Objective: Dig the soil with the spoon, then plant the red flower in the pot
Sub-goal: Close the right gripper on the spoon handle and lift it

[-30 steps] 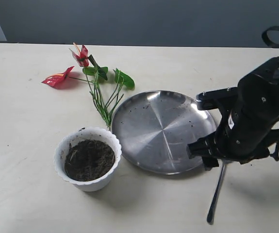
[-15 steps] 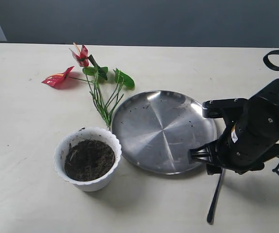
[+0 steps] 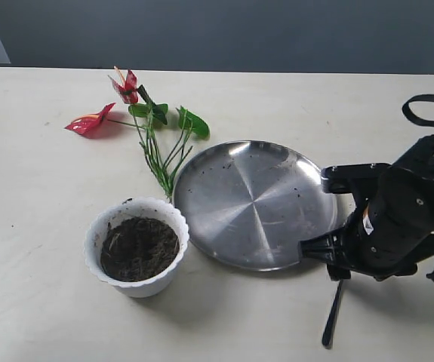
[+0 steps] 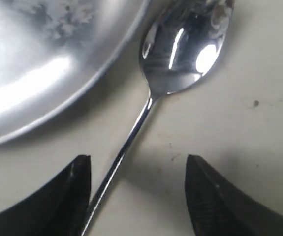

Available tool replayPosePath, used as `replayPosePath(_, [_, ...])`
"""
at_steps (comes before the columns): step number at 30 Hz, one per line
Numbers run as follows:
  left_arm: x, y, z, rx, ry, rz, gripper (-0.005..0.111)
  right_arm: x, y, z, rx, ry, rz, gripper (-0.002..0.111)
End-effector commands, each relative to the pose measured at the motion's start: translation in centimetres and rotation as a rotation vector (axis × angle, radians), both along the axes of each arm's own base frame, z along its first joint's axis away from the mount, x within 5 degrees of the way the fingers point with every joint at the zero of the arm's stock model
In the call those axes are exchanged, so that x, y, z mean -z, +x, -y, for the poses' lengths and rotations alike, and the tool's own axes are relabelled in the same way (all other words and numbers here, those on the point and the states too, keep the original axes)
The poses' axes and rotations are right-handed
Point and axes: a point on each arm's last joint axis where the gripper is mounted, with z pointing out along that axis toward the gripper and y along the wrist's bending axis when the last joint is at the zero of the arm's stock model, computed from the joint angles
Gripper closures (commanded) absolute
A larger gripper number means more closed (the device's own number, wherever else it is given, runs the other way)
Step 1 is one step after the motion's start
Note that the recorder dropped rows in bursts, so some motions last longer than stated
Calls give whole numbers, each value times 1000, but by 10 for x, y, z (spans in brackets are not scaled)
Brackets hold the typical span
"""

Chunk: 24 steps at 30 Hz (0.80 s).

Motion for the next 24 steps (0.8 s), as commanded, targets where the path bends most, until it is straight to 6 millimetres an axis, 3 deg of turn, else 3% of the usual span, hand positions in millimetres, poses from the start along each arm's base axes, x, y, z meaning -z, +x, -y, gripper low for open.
replayPosePath(1, [0, 0, 0, 1, -2, 3, 106, 11, 3, -2, 7, 30, 13, 54])
replayPosePath(11, [0, 0, 0, 1, -2, 3, 106, 30, 1, -3, 35, -7, -61, 56])
replayPosePath(19, [0, 0, 0, 1, -2, 3, 106, 31, 0, -1, 99, -17, -77, 82])
replayPosePath(24, [0, 0, 0, 1, -2, 3, 106, 31, -1, 0, 134, -28, -83, 87])
